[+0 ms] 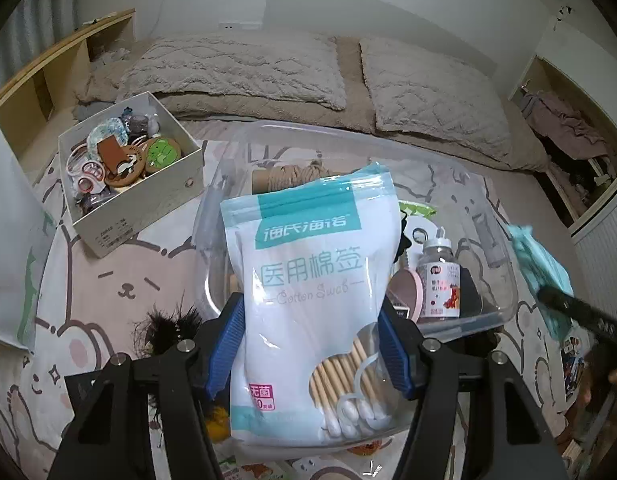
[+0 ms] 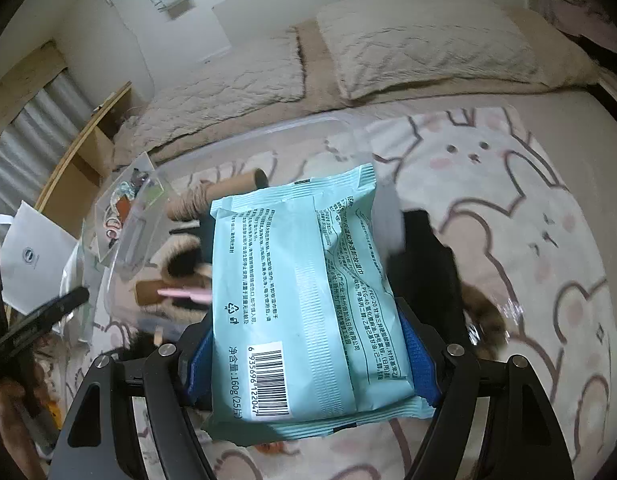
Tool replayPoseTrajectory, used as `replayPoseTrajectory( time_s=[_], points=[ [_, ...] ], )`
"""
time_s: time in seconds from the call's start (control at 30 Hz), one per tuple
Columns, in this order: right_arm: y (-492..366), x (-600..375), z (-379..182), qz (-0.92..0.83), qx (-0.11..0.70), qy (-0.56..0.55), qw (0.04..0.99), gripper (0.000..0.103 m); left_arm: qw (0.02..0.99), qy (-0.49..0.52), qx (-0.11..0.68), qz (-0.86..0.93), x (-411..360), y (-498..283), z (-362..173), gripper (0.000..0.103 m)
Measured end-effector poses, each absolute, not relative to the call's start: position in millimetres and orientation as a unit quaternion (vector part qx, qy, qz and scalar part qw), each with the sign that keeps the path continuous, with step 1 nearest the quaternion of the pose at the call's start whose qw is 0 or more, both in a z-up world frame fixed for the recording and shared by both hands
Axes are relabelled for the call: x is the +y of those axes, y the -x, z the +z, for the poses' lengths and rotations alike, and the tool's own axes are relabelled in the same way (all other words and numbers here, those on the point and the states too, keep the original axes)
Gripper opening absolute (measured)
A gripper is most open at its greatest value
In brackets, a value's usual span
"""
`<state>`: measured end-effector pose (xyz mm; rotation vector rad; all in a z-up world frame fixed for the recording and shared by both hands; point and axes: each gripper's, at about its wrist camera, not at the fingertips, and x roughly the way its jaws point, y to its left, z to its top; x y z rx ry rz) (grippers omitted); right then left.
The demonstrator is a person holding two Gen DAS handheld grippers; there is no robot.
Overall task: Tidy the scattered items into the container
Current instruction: 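Carry the teal packet into the clear container and open the right tool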
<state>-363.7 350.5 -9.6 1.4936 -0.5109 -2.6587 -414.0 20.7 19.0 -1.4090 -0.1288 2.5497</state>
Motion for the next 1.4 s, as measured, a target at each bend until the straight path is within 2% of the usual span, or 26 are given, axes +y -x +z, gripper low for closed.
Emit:
replayPoseTrajectory(
  time_s=[0.33,0.5,0.8,1.03,1.23,1.4],
  points=[
    [458,314,-19,-0.855,-0.092,-0.506,0.069,0.079,0.121,0.480,-0.048,0.868,18,425,21,0.063],
    [491,284,-25,-0.843,-0.038,-0.520,0.130,0.079,0.115,0.478,-0.045,0.870,9,427,22,0.063],
    [506,230,-35,-0.791,0.154,-0.543,0.235,0.079,0.097,0.482,-0.049,0.869,-12,426,20,0.063],
    [492,184,-35,-0.736,0.222,-0.556,0.315,0.079,0.092,0.482,-0.064,0.869,-24,420,21,0.063],
    [476,158,-42,-0.658,0.148,-0.626,0.391,0.079,0.087,0.477,-0.068,0.872,-36,414,29,0.063],
    [479,152,-56,-0.616,0.101,-0.672,0.399,0.079,0.083,0.472,-0.080,0.874,-45,409,33,0.063]
  ],
)
